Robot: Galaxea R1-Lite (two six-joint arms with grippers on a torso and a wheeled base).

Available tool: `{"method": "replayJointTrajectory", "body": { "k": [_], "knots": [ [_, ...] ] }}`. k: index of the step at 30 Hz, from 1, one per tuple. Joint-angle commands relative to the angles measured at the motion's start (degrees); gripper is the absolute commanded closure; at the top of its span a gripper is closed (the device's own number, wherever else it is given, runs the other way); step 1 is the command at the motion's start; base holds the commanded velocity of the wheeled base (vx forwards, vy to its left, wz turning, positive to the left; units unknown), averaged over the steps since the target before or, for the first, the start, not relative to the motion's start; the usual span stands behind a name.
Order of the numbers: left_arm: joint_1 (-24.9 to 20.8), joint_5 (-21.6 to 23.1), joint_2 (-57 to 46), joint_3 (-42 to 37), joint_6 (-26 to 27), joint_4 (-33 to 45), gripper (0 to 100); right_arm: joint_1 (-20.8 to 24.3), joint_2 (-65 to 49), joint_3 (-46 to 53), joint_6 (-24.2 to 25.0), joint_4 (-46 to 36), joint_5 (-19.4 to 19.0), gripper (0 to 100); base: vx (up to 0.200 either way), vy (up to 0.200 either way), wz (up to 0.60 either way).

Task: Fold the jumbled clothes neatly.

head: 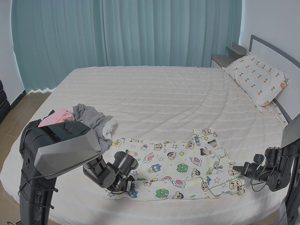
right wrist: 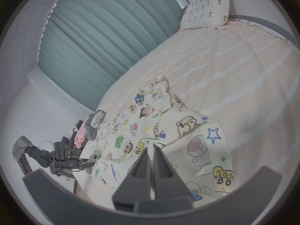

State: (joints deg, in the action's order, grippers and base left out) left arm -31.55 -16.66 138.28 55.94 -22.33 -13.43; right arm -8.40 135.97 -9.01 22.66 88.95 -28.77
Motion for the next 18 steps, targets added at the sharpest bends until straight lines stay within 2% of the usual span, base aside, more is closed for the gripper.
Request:
{"method": "replayJointTrajectory", "body": {
  "k": [1,5,10,15,18],
  "knots": [
    [0.00,-0.03,0.15,0.57,-3.07,-1.77,0,0.40,2.19,2.50,-1.66,0.52,0.47,0,0.000,0.000,0.00],
    [0.00,0.40,-0.11,0.57,-5.35,-2.56,0,0.58,2.81,2.68,-3.59,0.52,1.61,0,0.000,0.000,0.00],
    [0.52,0.49,-2.49,0.66,-8.16,-2.74,0,0.23,1.14,2.33,-3.68,0.52,5.22,0,0.000,0.000,0.00],
    [1.58,0.76,-6.00,-0.04,-9.04,-2.65,0,-1.09,-3.70,3.30,-3.06,0.52,5.22,0,0.000,0.000,0.00],
    [2.28,0.84,-6.88,0.13,-10.89,-3.09,0,-0.21,-7.74,7.87,-2.45,0.52,5.22,0,0.000,0.000,0.00]
  ]
}}
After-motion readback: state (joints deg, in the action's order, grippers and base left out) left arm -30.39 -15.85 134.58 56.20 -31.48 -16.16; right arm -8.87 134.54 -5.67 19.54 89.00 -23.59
